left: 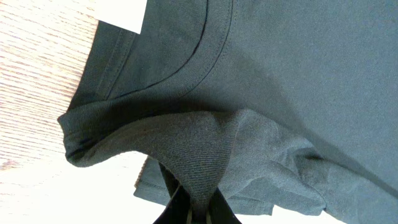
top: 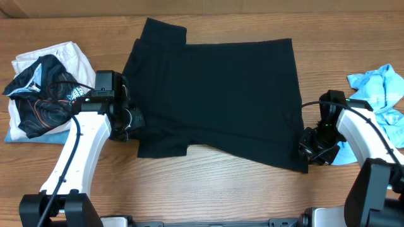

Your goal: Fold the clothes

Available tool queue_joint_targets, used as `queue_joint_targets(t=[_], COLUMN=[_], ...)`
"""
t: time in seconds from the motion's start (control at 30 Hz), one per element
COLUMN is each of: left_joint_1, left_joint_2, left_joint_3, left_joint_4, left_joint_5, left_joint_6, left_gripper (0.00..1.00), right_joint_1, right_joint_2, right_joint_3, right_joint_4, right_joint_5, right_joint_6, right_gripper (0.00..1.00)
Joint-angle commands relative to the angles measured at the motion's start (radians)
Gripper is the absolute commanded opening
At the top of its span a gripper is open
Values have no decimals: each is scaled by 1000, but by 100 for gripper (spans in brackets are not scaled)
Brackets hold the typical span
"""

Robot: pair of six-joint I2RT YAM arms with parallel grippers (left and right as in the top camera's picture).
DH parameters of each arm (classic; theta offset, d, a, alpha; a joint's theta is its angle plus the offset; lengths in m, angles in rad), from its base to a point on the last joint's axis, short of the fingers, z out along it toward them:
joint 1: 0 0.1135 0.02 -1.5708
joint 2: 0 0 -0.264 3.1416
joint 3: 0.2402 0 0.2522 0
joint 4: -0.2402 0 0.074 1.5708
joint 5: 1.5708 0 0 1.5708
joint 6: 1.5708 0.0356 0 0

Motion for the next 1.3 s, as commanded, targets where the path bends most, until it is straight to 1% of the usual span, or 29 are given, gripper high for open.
queue_joint_targets(t=[0.0, 0.03, 0.07, 0.1, 0.17, 0.23, 0.4, 0.67, 0.77, 0.9, 0.93, 1.03, 1.17, 1.2, 1.27], left_joint_1=[6, 6, 6, 6, 6, 6, 6, 6, 6, 6, 6, 6, 6, 6, 6], left_joint_2=[4, 4, 4, 4, 4, 4, 4, 4, 4, 4, 4, 4, 4, 4, 4], left_joint_3=[-1, -1, -1, -1, -1, -1, -1, -1, -1, -1, -1, -1, -1, -1, -1], left_joint_4=[-6, -6, -7, -8, -10, -13, -14, -14, -14, -18, -18, -24, -29, -29, -30], left_joint_5=[-14, -14, -14, -14, -14, -14, -14, -14, -14, -14, -14, -14, -14, -14, -14], left_joint_6=[17, 17, 17, 16, 17, 17, 17, 17, 17, 17, 17, 21, 31, 32, 32], left_gripper=[6, 6, 6, 6, 7, 7, 7, 8, 8, 8, 8, 8, 8, 8, 8], right_joint_1=[-27, -31, -32, -32, -32, -32, -32, -32, -32, -32, -32, -32, -32, -35, -47], right_joint_2=[-5, -5, -5, -5, -5, -5, -5, -5, -5, -5, -5, -5, -5, -5, -5], right_joint_3=[-8, -15, -22, -38, -68, -109, -169, -183, -183, -186, -185, -185, -182, -177, -164], right_joint_4=[6, 13, 19, 35, 58, 89, 154, 185, 200, 208, 214, 230, 233, 232, 243], right_joint_5=[23, 13, 7, -8, -32, -32, -40, -54, -54, -42, -14, 35, 94, 113, 114], right_joint_6=[72, 75, 76, 76, 76, 76, 87, 87, 88, 110, 132, 154, 167, 181, 180], right_gripper=[38, 44, 47, 55, 59, 65, 65, 62, 56, 53, 51, 51, 53, 55, 56])
